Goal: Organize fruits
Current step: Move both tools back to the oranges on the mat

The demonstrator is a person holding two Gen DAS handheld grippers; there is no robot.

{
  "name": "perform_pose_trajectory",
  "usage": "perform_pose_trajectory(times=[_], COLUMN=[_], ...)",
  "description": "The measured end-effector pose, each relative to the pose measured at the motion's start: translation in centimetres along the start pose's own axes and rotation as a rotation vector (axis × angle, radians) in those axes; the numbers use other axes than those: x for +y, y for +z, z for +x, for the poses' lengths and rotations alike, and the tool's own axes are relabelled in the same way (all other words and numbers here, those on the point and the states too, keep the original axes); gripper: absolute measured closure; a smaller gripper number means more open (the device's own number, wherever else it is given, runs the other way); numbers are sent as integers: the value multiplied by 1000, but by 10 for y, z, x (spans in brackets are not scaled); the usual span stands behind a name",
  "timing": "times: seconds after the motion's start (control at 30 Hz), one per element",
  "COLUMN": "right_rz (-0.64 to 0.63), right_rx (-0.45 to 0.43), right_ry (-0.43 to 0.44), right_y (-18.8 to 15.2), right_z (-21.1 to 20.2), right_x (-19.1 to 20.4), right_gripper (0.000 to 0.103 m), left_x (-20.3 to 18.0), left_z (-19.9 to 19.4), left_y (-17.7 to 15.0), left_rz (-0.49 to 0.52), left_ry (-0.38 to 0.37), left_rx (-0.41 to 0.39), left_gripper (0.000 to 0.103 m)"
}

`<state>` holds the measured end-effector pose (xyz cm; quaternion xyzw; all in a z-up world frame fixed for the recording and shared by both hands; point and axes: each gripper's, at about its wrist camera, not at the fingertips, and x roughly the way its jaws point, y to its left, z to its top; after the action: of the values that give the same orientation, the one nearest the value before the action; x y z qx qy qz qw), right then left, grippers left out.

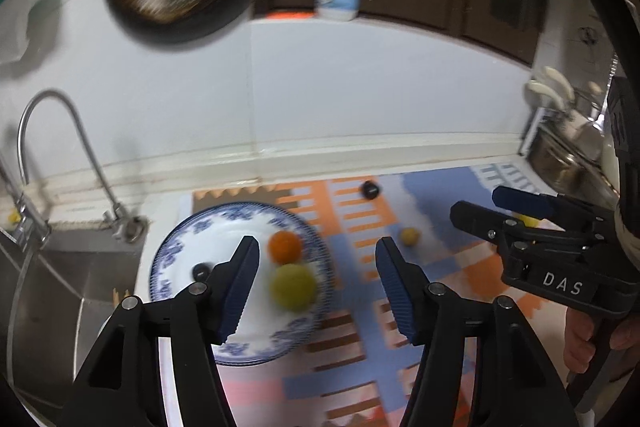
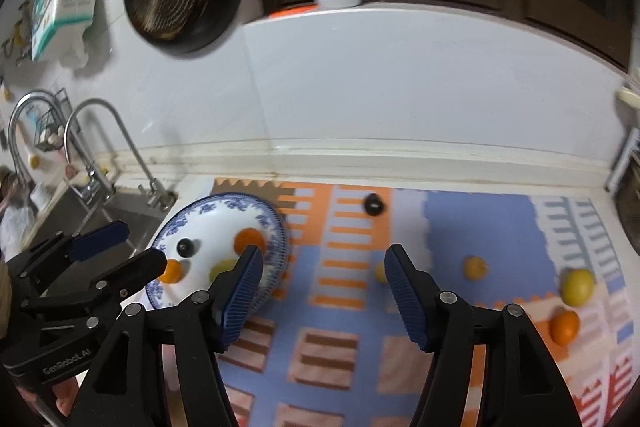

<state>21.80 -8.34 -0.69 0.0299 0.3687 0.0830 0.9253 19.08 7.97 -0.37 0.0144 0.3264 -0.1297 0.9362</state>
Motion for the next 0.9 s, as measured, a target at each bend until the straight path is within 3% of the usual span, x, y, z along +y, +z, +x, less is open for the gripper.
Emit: perform_pose_trajectory(times=[0.57, 0.9], right_rz=[61, 103], right_rx=[-149, -142], right_ry=[-221, -326], right_y=[-45, -71], right_z=[-97, -108], right_x=[-86, -141], right_gripper=[30, 30], left_x=[-110, -174], left_z=[-3, 26], left_y=[11, -3], left_rz=[148, 256], left_ry=[-165, -269], left_rx=[-48, -36], left_gripper=[29, 28])
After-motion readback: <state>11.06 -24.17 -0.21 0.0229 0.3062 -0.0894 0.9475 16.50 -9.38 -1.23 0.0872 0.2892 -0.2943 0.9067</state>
